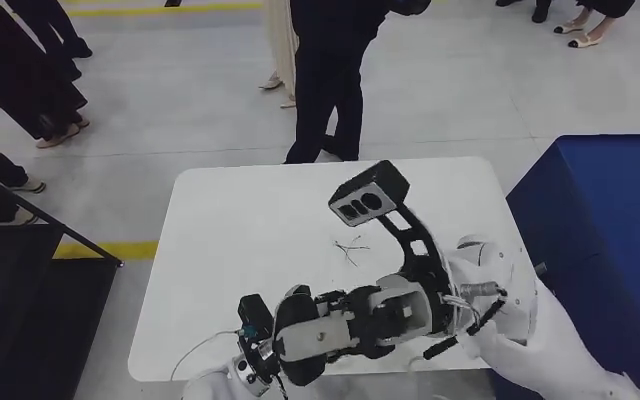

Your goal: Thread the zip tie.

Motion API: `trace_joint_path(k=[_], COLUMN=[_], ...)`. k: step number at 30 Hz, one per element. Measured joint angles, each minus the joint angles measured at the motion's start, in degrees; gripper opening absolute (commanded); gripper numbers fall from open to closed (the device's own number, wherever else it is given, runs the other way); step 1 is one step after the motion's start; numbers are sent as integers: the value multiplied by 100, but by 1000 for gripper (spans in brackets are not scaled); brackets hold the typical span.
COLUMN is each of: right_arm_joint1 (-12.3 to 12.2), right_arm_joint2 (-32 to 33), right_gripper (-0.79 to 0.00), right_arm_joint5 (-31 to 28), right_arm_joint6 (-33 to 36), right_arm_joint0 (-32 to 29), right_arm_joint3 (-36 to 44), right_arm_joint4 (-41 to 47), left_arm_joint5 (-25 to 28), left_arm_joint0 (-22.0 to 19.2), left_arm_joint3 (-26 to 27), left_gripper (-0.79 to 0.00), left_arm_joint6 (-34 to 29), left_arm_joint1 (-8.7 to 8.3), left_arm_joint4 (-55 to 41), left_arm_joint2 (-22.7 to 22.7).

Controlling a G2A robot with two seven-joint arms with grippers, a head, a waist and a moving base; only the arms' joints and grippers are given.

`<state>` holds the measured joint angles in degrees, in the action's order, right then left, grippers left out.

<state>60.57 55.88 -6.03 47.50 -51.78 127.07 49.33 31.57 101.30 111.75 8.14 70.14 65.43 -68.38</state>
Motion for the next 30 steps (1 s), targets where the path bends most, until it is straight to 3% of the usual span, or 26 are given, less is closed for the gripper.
trace_joint_path(k=[5,9,14,17,23,27,30], right_arm_joint1=[5,39,39,29,11,35,60], right_arm_joint2=[258,521,765,652,349,455,594], right_gripper=[-785,-785,-785,-785,-785,-785,-785], right_arm_joint5=[-1629,-2726,-2921,-2362,208,1533,2142], right_arm_joint6=[-18,-214,-226,-147,-169,-599,-1082], right_arm_joint0=[-279,-339,-393,-516,-659,-619,-597], right_arm_joint3=[147,116,216,344,711,666,605], right_arm_joint4=[-1690,-2029,-2119,-1811,86,1451,2353], left_arm_joint5=[0,0,0,0,0,0,0], left_arm_joint0=[0,0,0,0,0,0,0], left_arm_joint3=[0,0,0,0,0,0,0], left_gripper=[0,0,0,0,0,0,0], left_arm_joint6=[0,0,0,0,0,0,0], left_arm_joint1=[0,0,0,0,0,0,0], left_arm_joint4=[0,0,0,0,0,0,0], left_arm_joint2=[0,0,0,0,0,0,0])
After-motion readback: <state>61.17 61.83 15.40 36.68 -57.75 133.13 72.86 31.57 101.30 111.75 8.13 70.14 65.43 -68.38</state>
